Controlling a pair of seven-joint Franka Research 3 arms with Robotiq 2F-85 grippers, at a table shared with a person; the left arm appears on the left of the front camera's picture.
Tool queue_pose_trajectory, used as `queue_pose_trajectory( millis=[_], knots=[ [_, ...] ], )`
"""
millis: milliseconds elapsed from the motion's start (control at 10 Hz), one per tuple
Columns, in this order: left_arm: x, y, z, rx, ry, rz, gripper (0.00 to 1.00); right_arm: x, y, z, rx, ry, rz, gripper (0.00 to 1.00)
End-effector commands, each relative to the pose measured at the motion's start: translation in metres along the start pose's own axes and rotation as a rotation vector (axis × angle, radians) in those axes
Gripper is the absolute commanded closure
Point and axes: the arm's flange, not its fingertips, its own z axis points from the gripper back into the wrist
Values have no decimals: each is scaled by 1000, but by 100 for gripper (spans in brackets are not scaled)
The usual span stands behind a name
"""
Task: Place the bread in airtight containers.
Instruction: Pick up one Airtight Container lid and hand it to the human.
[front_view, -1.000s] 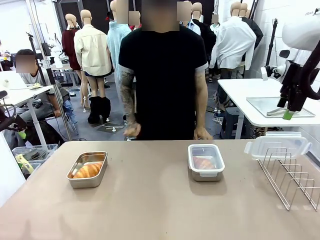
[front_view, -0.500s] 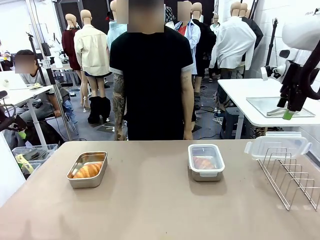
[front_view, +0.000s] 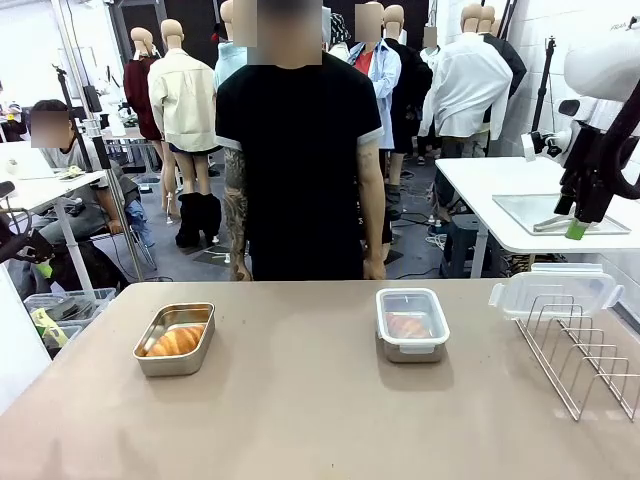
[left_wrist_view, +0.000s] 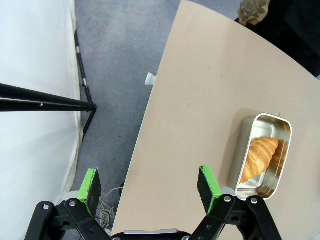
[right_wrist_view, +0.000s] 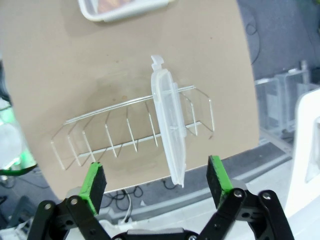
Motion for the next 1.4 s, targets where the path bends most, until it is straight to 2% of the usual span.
queue_pose_trajectory(
  millis=[0,400,600,800,1200,1300],
  knots=[
    [-3,2,1,22,-5,-2,0,7,12,-21,-69,57,-5,0],
    [-3,2,1,22,-5,-2,0,4,-22,-86,-45,153,-42,0],
    [-3,2,1,22,-5,-2,0,0,-31,-101,-49,147,-8,0],
    [-3,2,1,22,-5,-2,0,1,-42,-117,20,163,20,0],
    [-3,2,1,22,-5,-2,0,6,-61,-142,81,215,54,0],
    [-3,2,1,22,-5,-2,0,6,-62,-141,83,207,68,9]
  ],
)
